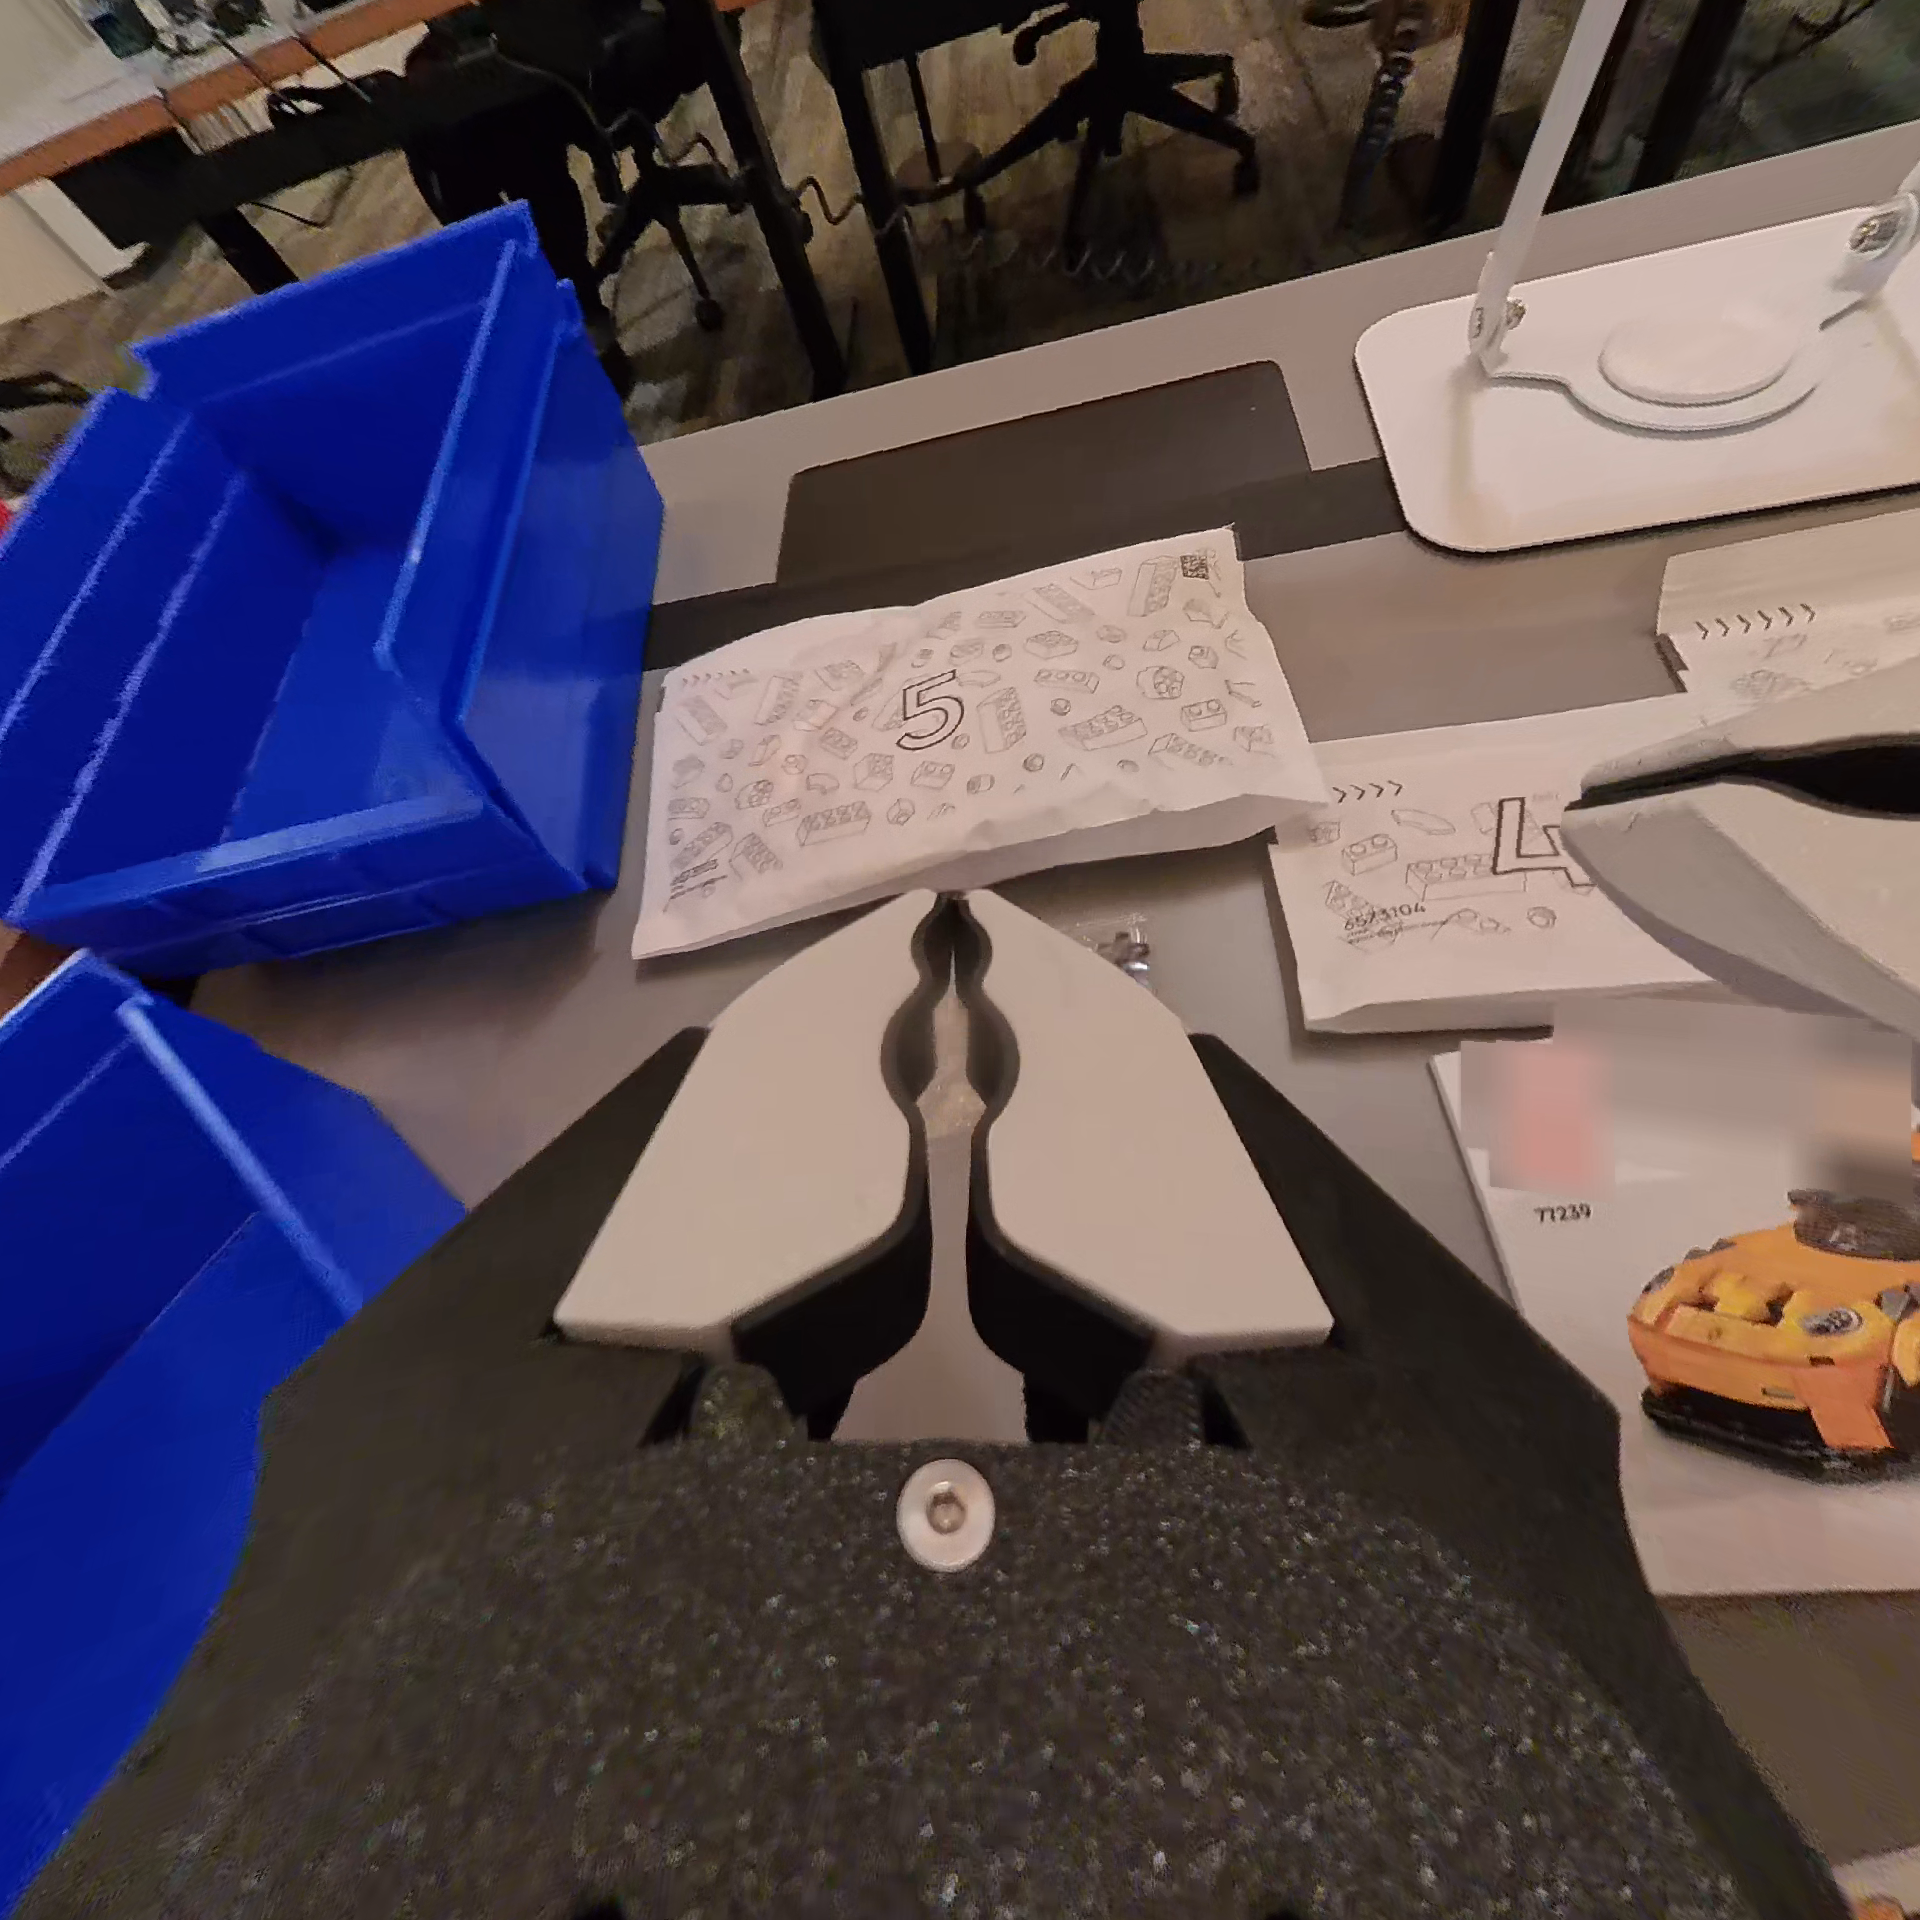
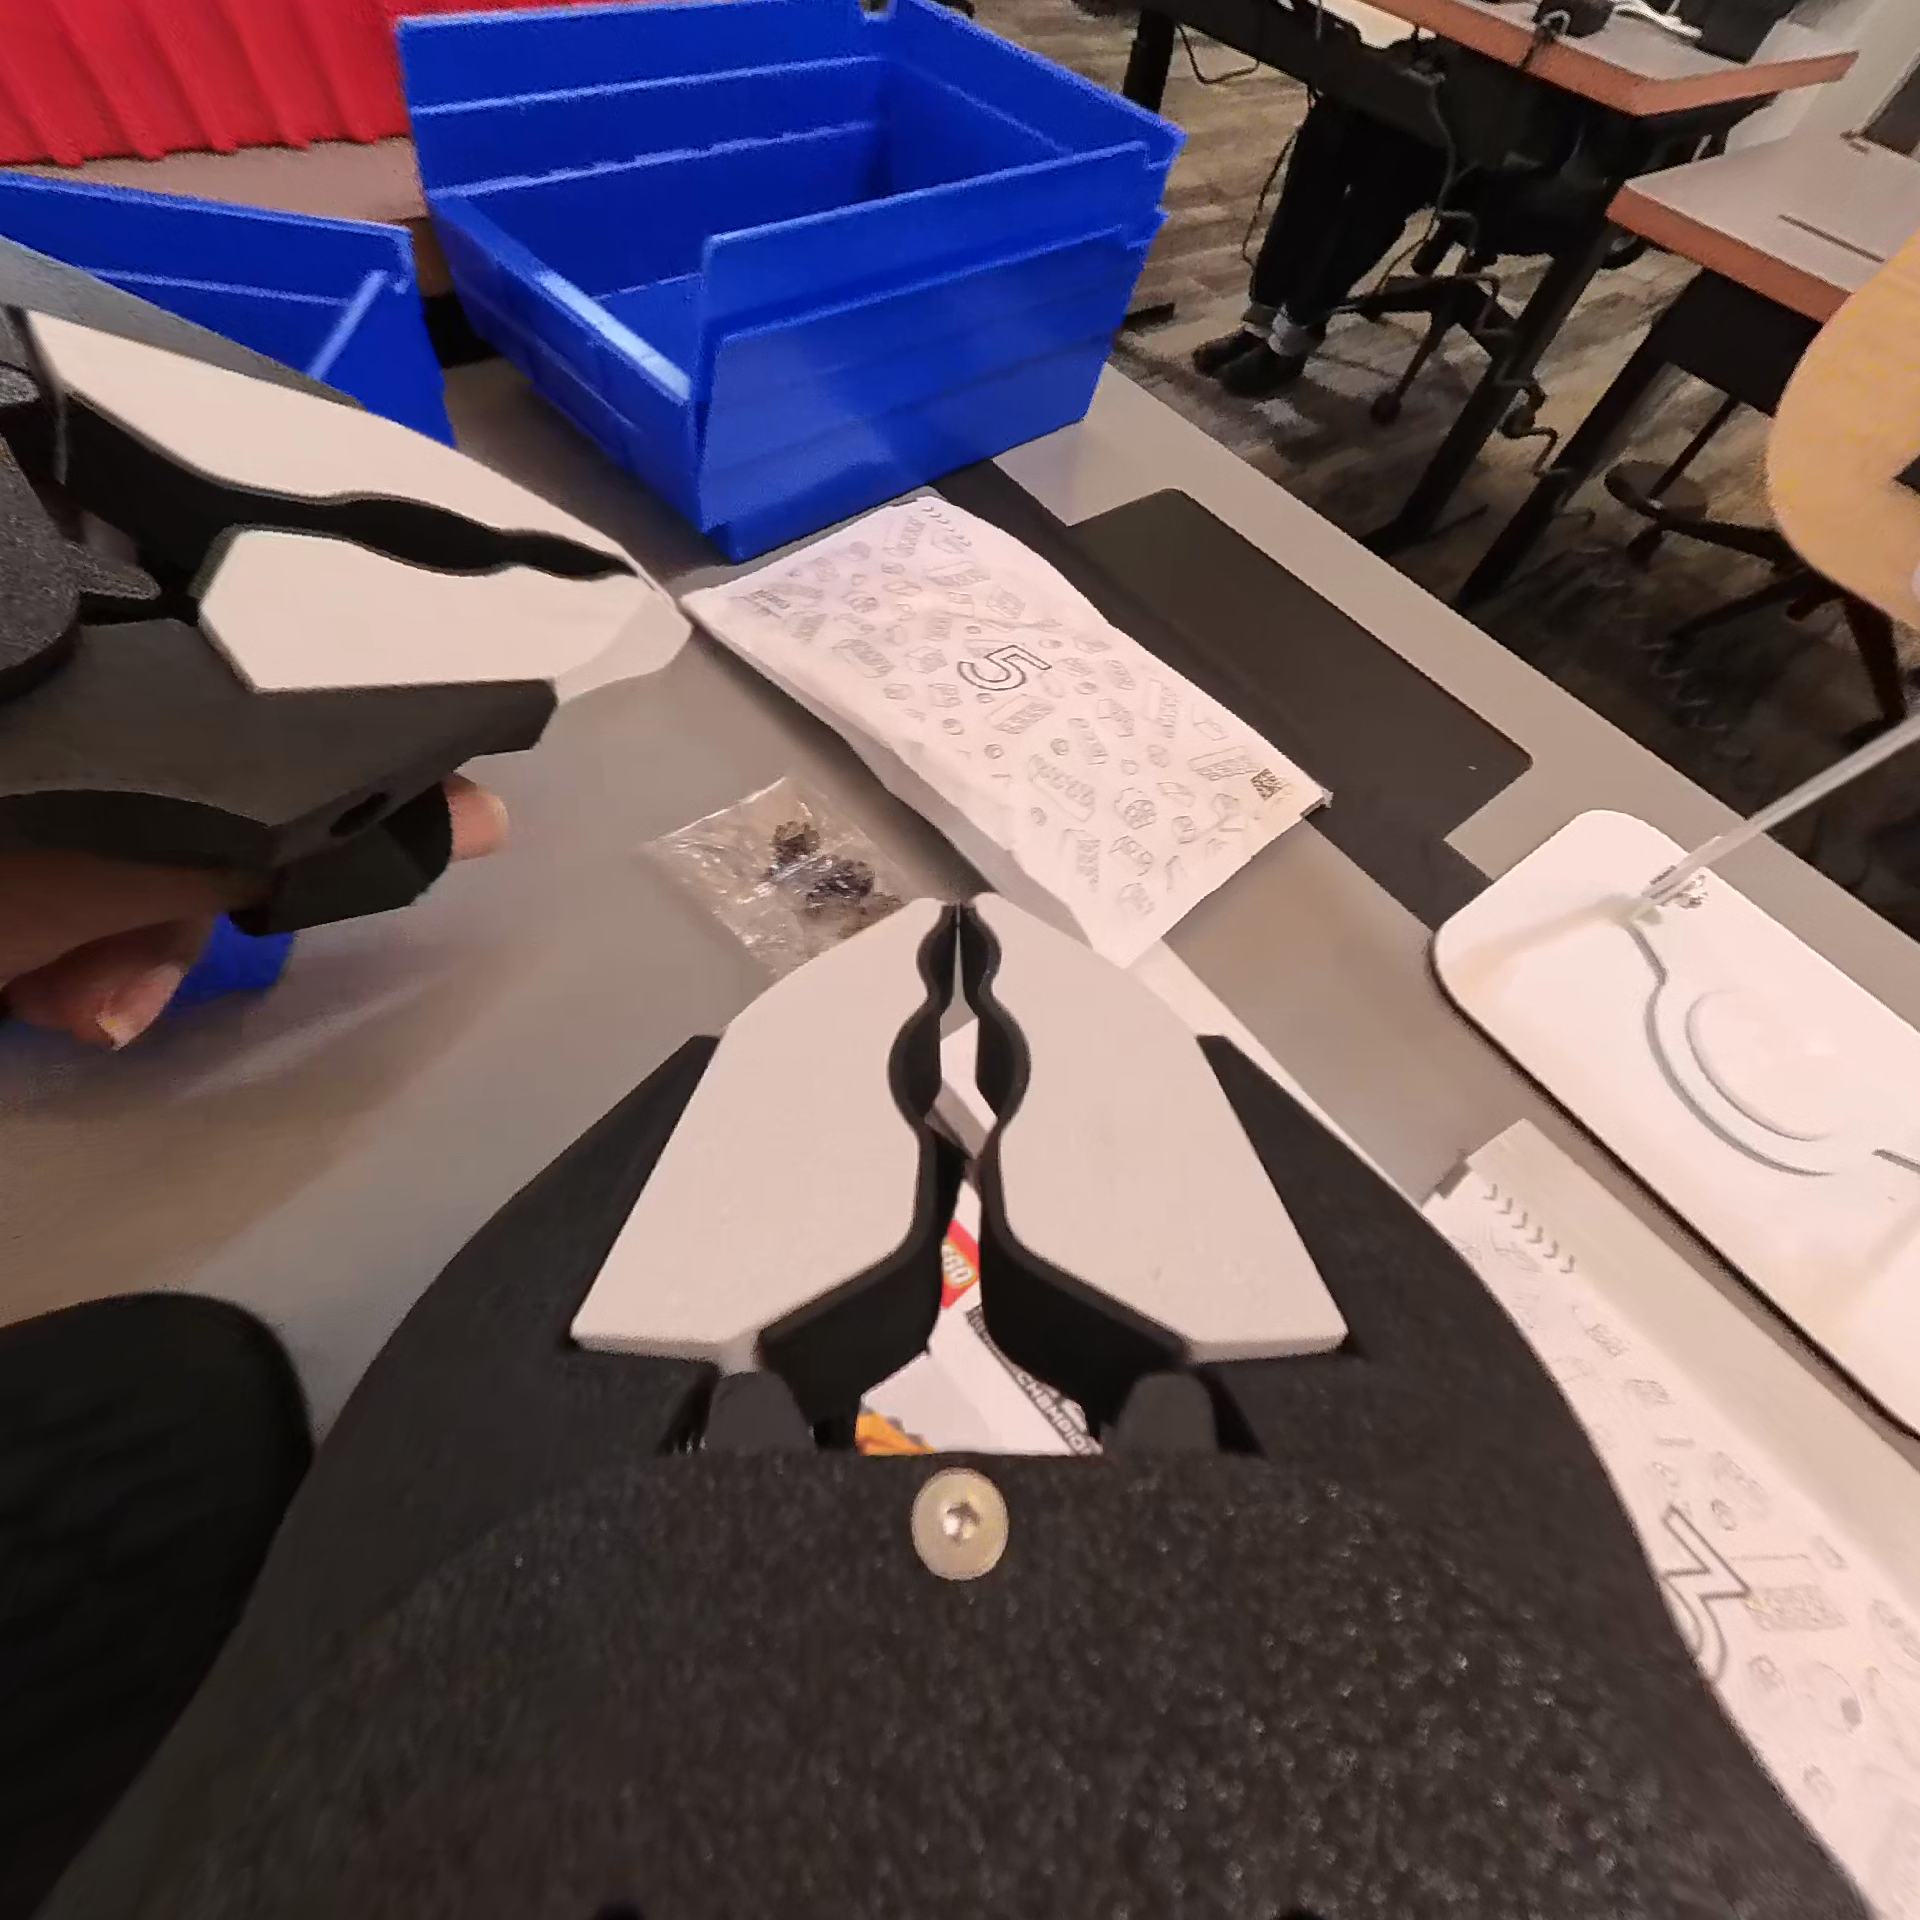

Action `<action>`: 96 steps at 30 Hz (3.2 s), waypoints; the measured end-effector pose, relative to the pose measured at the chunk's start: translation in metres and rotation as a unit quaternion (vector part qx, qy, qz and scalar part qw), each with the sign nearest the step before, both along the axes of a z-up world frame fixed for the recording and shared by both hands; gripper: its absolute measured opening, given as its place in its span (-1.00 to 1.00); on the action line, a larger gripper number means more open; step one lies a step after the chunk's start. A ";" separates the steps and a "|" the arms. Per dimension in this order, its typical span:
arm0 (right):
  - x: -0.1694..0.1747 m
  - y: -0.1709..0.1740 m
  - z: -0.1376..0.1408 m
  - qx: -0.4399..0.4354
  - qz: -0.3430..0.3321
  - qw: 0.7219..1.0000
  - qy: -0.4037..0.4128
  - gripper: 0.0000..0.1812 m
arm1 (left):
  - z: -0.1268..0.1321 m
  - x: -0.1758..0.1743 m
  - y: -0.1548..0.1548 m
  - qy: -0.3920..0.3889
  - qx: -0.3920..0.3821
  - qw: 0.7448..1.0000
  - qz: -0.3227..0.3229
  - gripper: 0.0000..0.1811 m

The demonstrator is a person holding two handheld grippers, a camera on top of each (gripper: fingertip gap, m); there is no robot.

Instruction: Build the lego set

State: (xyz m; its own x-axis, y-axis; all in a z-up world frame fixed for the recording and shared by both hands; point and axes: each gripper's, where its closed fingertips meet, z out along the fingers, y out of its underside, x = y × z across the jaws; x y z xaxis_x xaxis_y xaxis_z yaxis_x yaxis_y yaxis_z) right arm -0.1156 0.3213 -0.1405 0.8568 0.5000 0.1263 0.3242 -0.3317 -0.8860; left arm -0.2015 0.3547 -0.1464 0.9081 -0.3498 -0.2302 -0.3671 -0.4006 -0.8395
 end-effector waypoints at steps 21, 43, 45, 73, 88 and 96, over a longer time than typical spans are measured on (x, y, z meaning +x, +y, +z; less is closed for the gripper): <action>-0.082 -0.117 0.033 0.059 0.157 0.985 0.047 -0.94 | 0.017 -0.085 -0.115 -0.002 0.053 0.994 0.092 -1.00; -0.030 -0.137 0.013 0.041 0.092 0.994 0.047 -0.91 | -0.010 -0.038 -0.143 -0.020 0.037 0.999 0.031 -1.00; -0.013 -0.135 0.011 0.045 0.069 0.996 0.045 -0.91 | -0.012 -0.023 -0.144 -0.024 0.038 0.999 0.012 -1.00; 0.405 -0.174 0.001 0.079 -0.460 0.884 -0.023 -1.00 | 0.002 0.150 -0.123 -0.073 0.024 0.972 -0.222 -1.00; 0.410 -0.176 -0.002 0.078 -0.475 0.876 -0.015 -1.00 | -0.005 0.148 -0.120 -0.068 0.027 0.973 -0.220 -1.00; 0.389 -0.171 -0.001 0.083 -0.445 0.891 -0.015 -1.00 | -0.016 0.116 -0.104 -0.039 0.021 0.978 -0.205 -1.00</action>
State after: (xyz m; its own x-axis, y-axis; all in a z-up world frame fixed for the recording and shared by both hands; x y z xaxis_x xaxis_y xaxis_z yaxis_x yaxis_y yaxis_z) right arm 0.2731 0.1507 -0.1414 0.8999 -0.4041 0.1641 0.0220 -0.3335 -0.9425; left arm -0.0850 0.2507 -0.1625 0.7088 -0.6801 -0.1873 -0.4230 -0.1974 -0.8843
